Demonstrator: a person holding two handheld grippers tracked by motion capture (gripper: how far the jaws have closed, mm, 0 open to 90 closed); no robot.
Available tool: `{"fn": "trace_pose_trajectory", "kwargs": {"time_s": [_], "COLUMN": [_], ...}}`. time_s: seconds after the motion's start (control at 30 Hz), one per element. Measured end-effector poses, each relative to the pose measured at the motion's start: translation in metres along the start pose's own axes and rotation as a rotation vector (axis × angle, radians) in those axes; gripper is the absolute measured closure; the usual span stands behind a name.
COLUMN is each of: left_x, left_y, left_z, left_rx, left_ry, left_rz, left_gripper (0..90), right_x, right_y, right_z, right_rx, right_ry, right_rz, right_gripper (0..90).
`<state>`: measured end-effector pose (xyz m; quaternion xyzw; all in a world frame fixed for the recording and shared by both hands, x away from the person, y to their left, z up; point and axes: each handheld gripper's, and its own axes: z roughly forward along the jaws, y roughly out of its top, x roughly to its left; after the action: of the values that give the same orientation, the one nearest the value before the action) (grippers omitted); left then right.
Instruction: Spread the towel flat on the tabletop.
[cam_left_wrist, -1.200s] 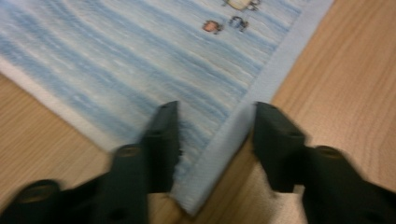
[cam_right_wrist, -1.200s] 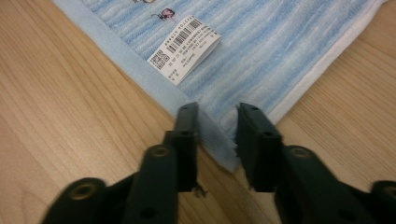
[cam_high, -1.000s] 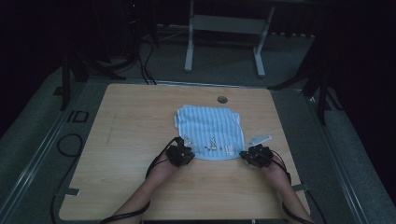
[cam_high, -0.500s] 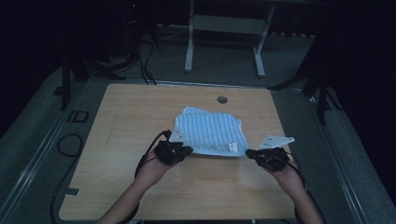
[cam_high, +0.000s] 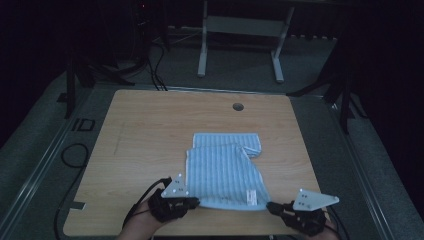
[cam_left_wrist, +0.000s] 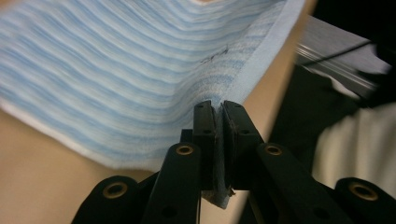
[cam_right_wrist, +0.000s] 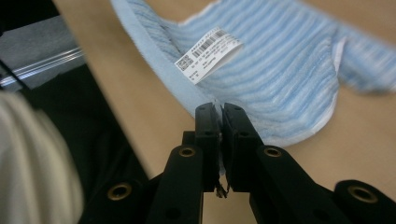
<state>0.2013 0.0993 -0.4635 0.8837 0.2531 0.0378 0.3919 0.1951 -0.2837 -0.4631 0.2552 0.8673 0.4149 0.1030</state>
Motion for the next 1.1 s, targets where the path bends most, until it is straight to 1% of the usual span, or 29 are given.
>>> {"fn": "trace_pose_trajectory", "kwargs": {"time_s": [0.03,0.07,0.1,0.13,0.17,0.2,0.23,0.27,0.3,0.33,0.37,0.4,0.43,0.47,0.5,0.53,0.57,0.6,0.63,0.67,0.7,0.73,0.77,0.8,0.83,0.9,0.93,0.97,1.1], "left_x": [-0.009,-0.009,-0.014,-0.019,-0.022,-0.025,-0.026,-0.026,-0.023,-0.018,-0.005,-0.005,0.002,0.011,0.02,0.035,0.035,0.055,0.055,0.074,0.074,0.092,0.092,0.104,0.104,0.119,0.125,0.129,0.136], "left_y": [-0.01,-0.01,-0.014,-0.017,-0.02,-0.023,-0.026,-0.026,-0.026,-0.025,-0.023,-0.023,-0.022,-0.021,-0.02,-0.02,-0.02,-0.019,-0.019,-0.018,-0.018,-0.017,-0.017,-0.015,-0.015,-0.012,-0.01,-0.009,-0.005], "left_z": [0.005,0.005,0.007,0.011,0.014,0.017,0.02,0.02,0.019,0.017,0.013,0.013,0.011,0.01,0.01,0.011,0.011,0.015,0.015,0.022,0.022,0.03,0.03,0.036,0.036,0.047,0.054,0.059,0.073], "left_rx": [0.026,0.026,0.03,0.036,0.05,0.063,0.07,0.07,0.061,0.048,0.039,0.039,0.038,0.045,0.051,0.053,0.053,0.056,0.056,0.051,0.051,0.055,0.055,0.055,0.055,0.059,0.079,0.086,0.114], "left_ry": [-0.053,-0.053,-0.064,-0.087,-0.122,-0.159,-0.199,-0.199,-0.214,-0.196,-0.108,-0.108,-0.076,-0.032,0.015,0.06,0.06,0.131,0.131,0.179,0.179,0.202,0.202,0.233,0.233,0.224,0.223,0.22,0.226], "left_rz": [-0.009,-0.009,-0.007,-0.019,-0.018,-0.017,-0.017,-0.017,-0.031,-0.047,-0.077,-0.077,-0.087,-0.098,-0.107,-0.132,-0.132,-0.18,-0.18,-0.217,-0.217,-0.252,-0.252,-0.276,-0.276,-0.307,-0.319,-0.317,-0.316], "left_gripper": [83.6,83.3,83.2,83.2,80.2,80.2,67.8,62.2,57.0,57.0,52.7,49.3,49.3,45.6,45.6,45.6,45.6,45.6,45.6,45.6,45.6,45.6,45.6,45.9,46.3,46.2,46.2,46.2,46.4], "right_x": [0.008,0.008,0.013,0.013,0.016,0.016,0.017,0.017,0.013,0.013,0.003,0.003,-0.004,-0.012,-0.021,-0.03,-0.03,-0.055,-0.055,-0.073,-0.073,-0.088,-0.088,-0.1,-0.1,-0.112,-0.116,-0.122,-0.135], "right_y": [-0.013,-0.013,-0.024,-0.024,-0.034,-0.034,-0.04,-0.04,-0.041,-0.041,-0.037,-0.037,-0.034,-0.03,-0.026,-0.022,-0.022,-0.009,-0.009,0.001,0.001,0.009,0.009,0.017,0.017,0.024,0.026,0.03,0.037], "right_z": [0.001,0.001,0.001,0.001,0.0,0.0,0.0,0.0,-0.002,-0.002,-0.005,-0.005,-0.006,-0.004,-0.002,0.002,0.002,0.021,0.021,0.037,0.037,0.054,0.054,0.07,0.07,0.087,0.092,0.101,0.125], "right_rx": [0.019,0.019,0.045,0.045,0.05,0.05,0.071,0.071,0.053,0.053,0.025,0.025,0.018,0.015,0.014,0.017,0.017,0.047,0.047,0.074,0.074,0.082,0.082,0.092,0.092,0.099,0.1,0.101,0.138], "right_ry": [0.028,0.028,0.039,0.039,0.052,0.052,0.079,0.079,0.063,0.063,0.021,0.021,-0.001,-0.011,-0.034,-0.056,-0.056,-0.11,-0.11,-0.117,-0.117,-0.13,-0.13,-0.131,-0.131,-0.125,-0.127,-0.123,-0.109], "right_rz": [0.026,0.026,0.044,0.044,0.084,0.084,0.095,0.095,0.097,0.097,0.102,0.102,0.11,0.117,0.112,0.11,0.11,0.098,0.098,0.1,0.1,0.108,0.108,0.119,0.119,0.13,0.141,0.154,0.181], "right_gripper": [84.9,84.9,85.0,85.0,84.2,84.2,79.2,79.2,71.5,71.5,70.5,70.5,70.2,70.3,70.0,69.6,69.6,69.6,69.6,69.5,69.5,69.6,69.6,68.8,68.8,67.7,67.7,67.6,65.3]}}
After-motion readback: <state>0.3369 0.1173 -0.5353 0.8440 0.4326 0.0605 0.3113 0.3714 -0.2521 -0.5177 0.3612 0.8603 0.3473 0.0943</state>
